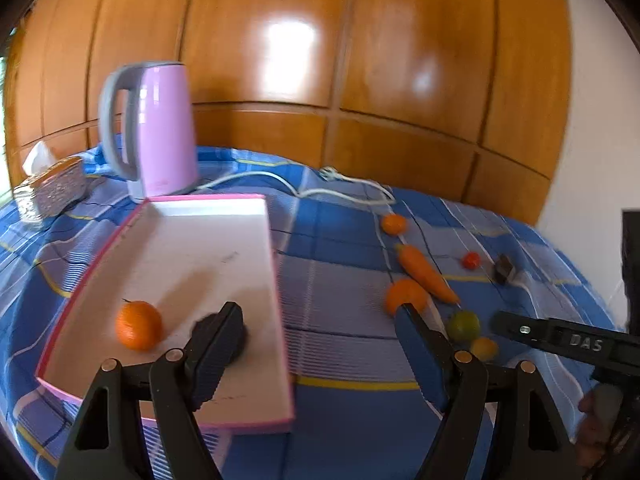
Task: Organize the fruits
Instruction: 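Lower the orange and dark fruit into the pink tray and open both tools, then grasp the small yellow fruit with the right tool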
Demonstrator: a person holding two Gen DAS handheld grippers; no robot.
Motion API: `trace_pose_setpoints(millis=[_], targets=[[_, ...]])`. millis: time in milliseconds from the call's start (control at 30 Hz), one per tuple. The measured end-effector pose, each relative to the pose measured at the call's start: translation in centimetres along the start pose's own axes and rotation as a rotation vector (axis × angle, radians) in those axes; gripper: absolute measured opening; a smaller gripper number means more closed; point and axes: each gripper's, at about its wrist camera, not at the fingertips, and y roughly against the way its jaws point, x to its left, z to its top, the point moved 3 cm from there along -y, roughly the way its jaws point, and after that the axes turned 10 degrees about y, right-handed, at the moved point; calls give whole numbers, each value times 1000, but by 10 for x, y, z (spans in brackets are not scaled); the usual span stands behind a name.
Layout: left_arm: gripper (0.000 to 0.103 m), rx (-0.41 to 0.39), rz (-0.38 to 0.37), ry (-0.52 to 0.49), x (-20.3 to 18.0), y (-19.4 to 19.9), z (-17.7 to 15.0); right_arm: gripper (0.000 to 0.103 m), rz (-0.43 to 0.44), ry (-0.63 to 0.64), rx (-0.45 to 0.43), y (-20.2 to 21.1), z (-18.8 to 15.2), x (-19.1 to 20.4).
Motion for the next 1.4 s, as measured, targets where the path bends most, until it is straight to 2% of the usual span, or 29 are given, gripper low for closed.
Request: trace_pose_setpoints(millis=[200,433,533,600,800,867,967,1100,1233,1400], targets=[[77,44,-32,-28,-9,-5,-8,49,-97,103,77,-14,-8,7],[75,98,-66,-28,-14,-11,-13,48,-80,113,114,-22,-12,0],[74,111,-67,-37,-16,-14,-16,42,-74,130,127,-26,-12,3],[74,124,-70,-35,-16,-16,-17,27,-85,155,139,-29,-13,6],[66,178,-72,-32,-18,-25,-22,27,-139,110,100,-23,-10,-7],[60,203,-89,-31,-20,-28,-25,27,-162,72,112,-25,-10,-17],[58,210,-98,-40,-24,-29,-26,27,-198,30,101,-23,-9,-28],[58,210,-142,-34,-29,-29,-25,27,-203,-10,99,-25,-7,-37],[58,214,-163,-54,-36,-31,-25,28,-221,7,99,-29,-6,-35],[58,224,-183,-90,-46,-34,-27,31,-200,-13,83,-28,-5,-38]])
